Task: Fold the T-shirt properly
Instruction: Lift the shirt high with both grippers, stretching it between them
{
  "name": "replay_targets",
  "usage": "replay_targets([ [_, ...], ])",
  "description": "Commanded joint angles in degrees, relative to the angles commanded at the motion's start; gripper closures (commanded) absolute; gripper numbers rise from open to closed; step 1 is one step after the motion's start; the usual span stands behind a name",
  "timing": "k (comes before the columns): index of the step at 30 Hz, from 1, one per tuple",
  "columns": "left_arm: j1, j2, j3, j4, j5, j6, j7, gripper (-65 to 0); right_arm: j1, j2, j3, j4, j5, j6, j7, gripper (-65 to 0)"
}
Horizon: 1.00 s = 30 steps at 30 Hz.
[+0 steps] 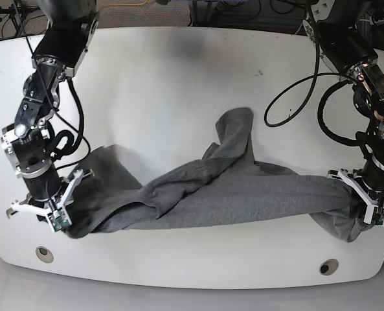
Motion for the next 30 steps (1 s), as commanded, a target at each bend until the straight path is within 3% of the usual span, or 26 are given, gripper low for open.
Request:
replay_targets([
  [4,-2.5,0.0,0.0,0.0,0.1,0.4,0.0,0.0,4.5,1.8,-0.1,-1.5,0.0,0.00,0.0,-0.2],
  [12,-9.4,0.3,0.0,-0.4,0.1,5.6,0.0,0.0,13.8,3.7,-1.1,-5.6,0.0,0.00,-0.1,-0.2],
  [20,-19.2,0.3,2.4,-0.4,4.0,5.9,0.1,0.0,24.1,6.4,-5.2,-11.5,0.0,0.00,-2.1,-0.2],
  [30,-28.2,-0.3,4.0,-1.4,6.3,5.9,0.1,0.0,34.5,6.5,-6.0,-16.9,0.1,0.00,-2.3,-0.2],
])
